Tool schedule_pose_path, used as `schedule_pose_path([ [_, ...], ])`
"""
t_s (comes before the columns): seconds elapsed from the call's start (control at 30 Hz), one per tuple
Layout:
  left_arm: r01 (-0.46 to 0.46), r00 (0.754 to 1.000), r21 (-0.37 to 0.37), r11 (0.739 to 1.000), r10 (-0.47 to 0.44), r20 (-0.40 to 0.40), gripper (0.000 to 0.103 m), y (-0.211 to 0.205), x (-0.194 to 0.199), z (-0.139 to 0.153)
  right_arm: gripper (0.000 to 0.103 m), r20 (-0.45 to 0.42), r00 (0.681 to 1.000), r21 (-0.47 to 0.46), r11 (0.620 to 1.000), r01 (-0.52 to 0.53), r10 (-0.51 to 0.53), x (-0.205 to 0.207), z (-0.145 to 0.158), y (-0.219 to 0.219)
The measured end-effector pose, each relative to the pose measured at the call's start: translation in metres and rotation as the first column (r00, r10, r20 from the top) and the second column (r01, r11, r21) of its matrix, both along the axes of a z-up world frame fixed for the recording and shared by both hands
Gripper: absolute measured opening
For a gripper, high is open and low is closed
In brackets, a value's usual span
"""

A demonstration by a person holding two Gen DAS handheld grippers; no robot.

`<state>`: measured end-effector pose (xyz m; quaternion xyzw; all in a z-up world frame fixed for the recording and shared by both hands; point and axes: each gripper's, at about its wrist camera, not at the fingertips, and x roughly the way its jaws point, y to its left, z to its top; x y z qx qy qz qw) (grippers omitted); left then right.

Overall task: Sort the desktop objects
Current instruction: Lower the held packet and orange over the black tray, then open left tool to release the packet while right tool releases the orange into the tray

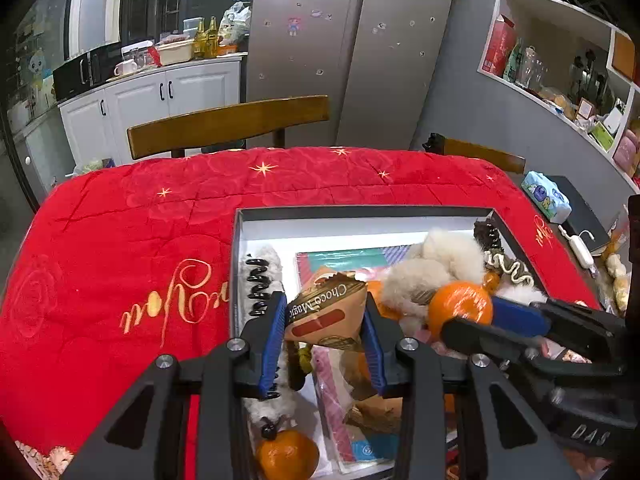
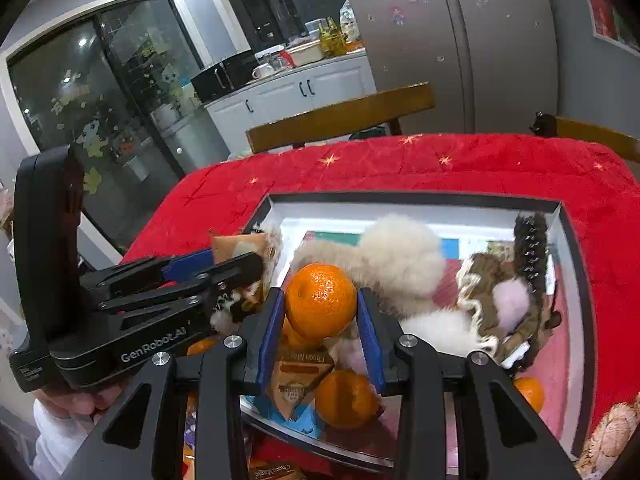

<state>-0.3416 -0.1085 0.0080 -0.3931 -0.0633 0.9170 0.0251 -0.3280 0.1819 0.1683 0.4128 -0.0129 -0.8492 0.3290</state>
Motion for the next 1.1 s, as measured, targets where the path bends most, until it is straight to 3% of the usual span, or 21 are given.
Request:
schedule_pose_path([
  [0.3,-0.026,1.0,-0.035,0.999,0.026,-0.001,0.037,0.001,-0.004,-0.012,0.035,0.006,1.0,0.021,1.0,0.006,-0.006,-0.004,-0.009,0.0],
  [0.83,-0.036,0.999,-0.025,0.999,0.037,0.004,0.039,0.001,-0.004,-0.012,0.038,-0.04,0.999,0.002,1.0,-0.008,0.008,0.003,-0.004,-0.001],
  [0.93,-0.039,0.999,-0.049,0.998,0.04,0.014,0.041,0.001,-0.004,-0.011,0.055,-0.075,0.997,-0.02,1.0,-0.003,0.001,0.005,0.002,0.003],
  [0.97,-0.044,0.999,-0.065,0.997,0.045,0.018,0.045,0.002,-0.004,-0.01,0.065,-0.084,0.996,-0.031,1.0,-0.002,-0.001,0.005,0.004,0.004],
  [1.03,-0.049,0.998,-0.093,0.994,0.052,0.024,0.048,0.005,-0.003,-0.007,0.072,-0.106,0.994,-0.047,0.999,0.004,-0.009,0.007,0.009,0.007],
  [1.07,-0.046,0.999,-0.115,0.992,0.048,0.017,0.056,0.008,-0.001,-0.004,0.074,-0.116,0.993,-0.047,0.999,0.008,-0.013,0.008,0.012,0.008],
  [1.1,-0.053,0.999,-0.143,0.988,0.054,0.004,0.074,0.01,0.001,-0.001,0.08,-0.125,0.992,-0.049,0.999,0.012,-0.018,0.008,0.014,0.01],
])
